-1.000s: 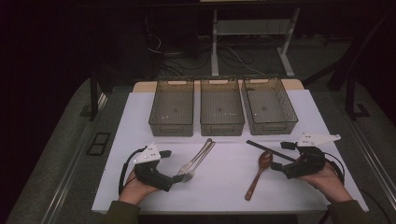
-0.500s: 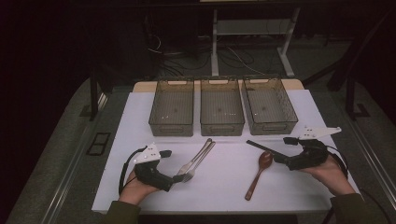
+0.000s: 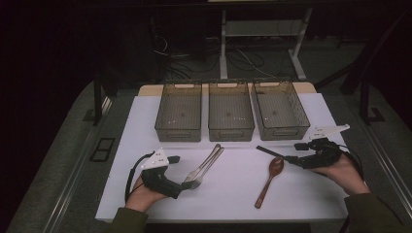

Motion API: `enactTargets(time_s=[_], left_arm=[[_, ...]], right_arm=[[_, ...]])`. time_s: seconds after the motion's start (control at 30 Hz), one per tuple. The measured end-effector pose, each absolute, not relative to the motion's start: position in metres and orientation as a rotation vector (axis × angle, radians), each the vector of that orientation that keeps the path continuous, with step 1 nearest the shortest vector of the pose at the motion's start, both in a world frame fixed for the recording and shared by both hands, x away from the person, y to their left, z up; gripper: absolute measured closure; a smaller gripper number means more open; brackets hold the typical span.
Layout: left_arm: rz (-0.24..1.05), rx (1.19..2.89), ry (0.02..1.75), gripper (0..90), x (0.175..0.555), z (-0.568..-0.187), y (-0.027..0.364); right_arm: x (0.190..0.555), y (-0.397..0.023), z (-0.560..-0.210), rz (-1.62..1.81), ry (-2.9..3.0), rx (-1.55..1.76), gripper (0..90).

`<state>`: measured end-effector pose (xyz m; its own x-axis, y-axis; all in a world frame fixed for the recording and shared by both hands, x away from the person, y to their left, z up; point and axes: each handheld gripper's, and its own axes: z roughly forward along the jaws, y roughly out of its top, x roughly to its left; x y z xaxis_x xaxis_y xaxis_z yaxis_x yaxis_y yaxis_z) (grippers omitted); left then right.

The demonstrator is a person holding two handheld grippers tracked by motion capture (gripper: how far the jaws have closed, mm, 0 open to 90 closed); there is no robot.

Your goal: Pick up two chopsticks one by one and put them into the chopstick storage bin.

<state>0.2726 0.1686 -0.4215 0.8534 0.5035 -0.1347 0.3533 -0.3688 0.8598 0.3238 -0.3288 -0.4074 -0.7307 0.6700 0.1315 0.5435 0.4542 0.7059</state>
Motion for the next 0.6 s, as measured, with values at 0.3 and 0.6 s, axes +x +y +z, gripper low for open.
enactTargets(time_s=[0.3,0.6], left_arm=[[0.184,1.994,0.629,0.0,0.27,-0.422,0.169],[0.184,1.997,0.639,0.0,0.27,-0.422,0.172]], right_arm=[[0.337,-0.329,-0.414,0.995,2.585,1.055,50.7],[0.338,-0.335,-0.423,0.857,2.628,1.058,67.2]])
